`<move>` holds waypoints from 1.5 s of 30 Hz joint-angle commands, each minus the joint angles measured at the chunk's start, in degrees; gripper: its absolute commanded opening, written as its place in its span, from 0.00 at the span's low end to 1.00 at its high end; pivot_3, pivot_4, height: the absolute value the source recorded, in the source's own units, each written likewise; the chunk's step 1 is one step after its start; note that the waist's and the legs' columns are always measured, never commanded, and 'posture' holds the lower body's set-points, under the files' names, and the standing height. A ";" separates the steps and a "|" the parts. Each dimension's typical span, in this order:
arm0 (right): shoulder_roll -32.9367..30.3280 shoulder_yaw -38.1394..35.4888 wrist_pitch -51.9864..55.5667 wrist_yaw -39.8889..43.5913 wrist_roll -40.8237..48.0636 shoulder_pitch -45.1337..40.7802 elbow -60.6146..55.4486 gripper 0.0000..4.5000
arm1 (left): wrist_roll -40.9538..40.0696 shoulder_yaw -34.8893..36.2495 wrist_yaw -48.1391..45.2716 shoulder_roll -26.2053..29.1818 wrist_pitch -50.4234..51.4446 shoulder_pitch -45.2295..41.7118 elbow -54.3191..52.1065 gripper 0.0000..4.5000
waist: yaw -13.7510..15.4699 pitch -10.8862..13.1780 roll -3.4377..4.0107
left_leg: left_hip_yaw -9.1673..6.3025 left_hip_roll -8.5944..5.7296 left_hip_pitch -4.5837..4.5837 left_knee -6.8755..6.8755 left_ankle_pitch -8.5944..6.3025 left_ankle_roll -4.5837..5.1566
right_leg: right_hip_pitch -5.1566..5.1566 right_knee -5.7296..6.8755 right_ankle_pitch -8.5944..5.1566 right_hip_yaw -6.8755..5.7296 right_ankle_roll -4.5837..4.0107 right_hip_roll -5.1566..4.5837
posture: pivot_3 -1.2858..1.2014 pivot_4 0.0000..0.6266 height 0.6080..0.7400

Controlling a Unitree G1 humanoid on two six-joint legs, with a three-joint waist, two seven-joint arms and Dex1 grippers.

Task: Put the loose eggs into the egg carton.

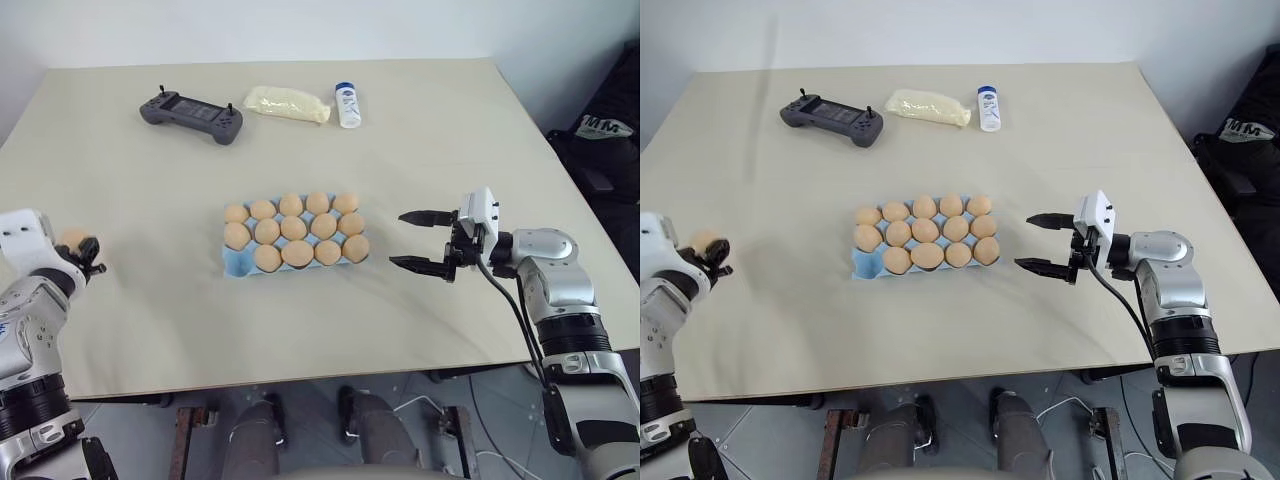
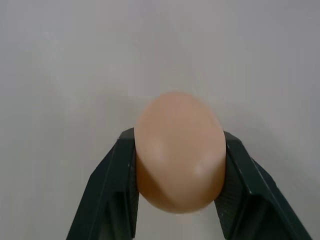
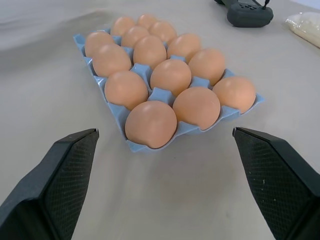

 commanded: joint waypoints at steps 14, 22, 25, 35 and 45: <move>-0.90 -2.53 -1.05 -1.03 0.98 0.88 -2.56 1.00 | -11.35 -14.87 -28.32 1.63 -3.67 0.46 -13.10 0.35 | -0.09 0.00 0.00 | 0.06 -0.17 0.04 0.13 0.01 -0.01 | 0.03 0.07 0.02 0.03 0.03 0.12 | 0.52 0.24 1.00; -0.74 -3.09 -0.61 -2.60 1.42 3.30 -4.95 1.00 | -11.03 -18.00 -34.07 4.40 -3.27 -0.10 -10.65 0.35 | -0.06 0.00 0.00 | -0.01 -0.11 0.00 0.37 0.00 0.01 | 0.05 0.15 0.00 0.04 -0.01 0.05 | 0.52 0.24 1.00; -0.60 -3.31 -0.21 -3.19 1.53 4.00 -5.84 1.00 | -10.58 -19.57 -35.76 4.59 -3.42 -0.97 -9.08 0.35 | -0.04 0.00 0.00 | -0.02 -0.08 0.00 0.43 -0.01 0.03 | 0.07 0.15 -0.03 0.07 -0.06 0.01 | 0.52 0.24 1.00; -0.75 -3.85 0.09 -3.81 1.80 5.10 -6.91 1.00 | -6.61 -24.93 -41.54 5.20 -6.16 -6.09 -0.30 0.50 | -0.07 0.00 0.00 | -0.03 -0.09 -0.02 0.58 -0.02 0.05 | 0.09 0.13 -0.32 0.11 -0.77 0.04 | 0.52 0.24 1.00; -1.32 -4.19 -0.07 -4.06 1.95 4.86 -6.65 1.00 | -6.40 -22.76 -41.77 5.38 -7.26 -6.83 -1.89 1.00 | -0.09 0.00 0.00 | -0.04 -0.06 -0.02 0.71 -0.02 0.06 | 0.08 0.26 -0.32 0.12 -0.78 0.04 | 0.52 0.24 1.00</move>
